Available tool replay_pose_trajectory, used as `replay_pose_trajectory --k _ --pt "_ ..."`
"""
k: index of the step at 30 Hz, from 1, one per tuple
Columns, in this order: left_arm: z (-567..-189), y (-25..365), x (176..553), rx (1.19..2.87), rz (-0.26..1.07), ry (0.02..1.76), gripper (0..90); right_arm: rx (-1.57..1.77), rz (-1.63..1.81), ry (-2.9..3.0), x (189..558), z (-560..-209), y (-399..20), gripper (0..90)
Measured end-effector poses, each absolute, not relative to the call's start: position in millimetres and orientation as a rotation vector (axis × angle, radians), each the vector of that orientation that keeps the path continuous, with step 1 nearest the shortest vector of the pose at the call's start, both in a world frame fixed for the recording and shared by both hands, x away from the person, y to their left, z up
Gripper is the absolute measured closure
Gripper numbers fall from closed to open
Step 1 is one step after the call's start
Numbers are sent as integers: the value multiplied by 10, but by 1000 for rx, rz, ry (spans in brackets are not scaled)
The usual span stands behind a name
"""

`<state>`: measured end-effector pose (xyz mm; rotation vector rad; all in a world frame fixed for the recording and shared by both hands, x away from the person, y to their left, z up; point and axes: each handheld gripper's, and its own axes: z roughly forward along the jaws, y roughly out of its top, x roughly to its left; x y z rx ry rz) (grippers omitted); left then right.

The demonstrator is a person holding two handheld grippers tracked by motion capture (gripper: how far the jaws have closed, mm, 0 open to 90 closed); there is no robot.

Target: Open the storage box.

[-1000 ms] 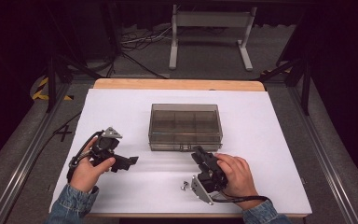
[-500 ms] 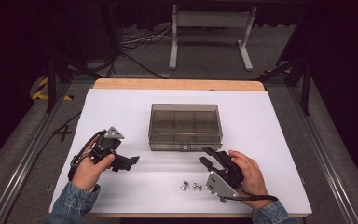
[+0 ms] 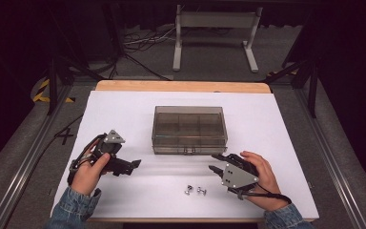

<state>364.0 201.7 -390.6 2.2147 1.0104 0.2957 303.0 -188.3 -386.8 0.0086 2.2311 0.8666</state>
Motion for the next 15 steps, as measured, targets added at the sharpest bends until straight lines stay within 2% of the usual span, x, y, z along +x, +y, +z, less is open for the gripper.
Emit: replay_pose_trajectory --k 15 --pt "-3907 2010 3629 2224 296 1000 3 249 1116 2447 3166 -3760 -2029 628"
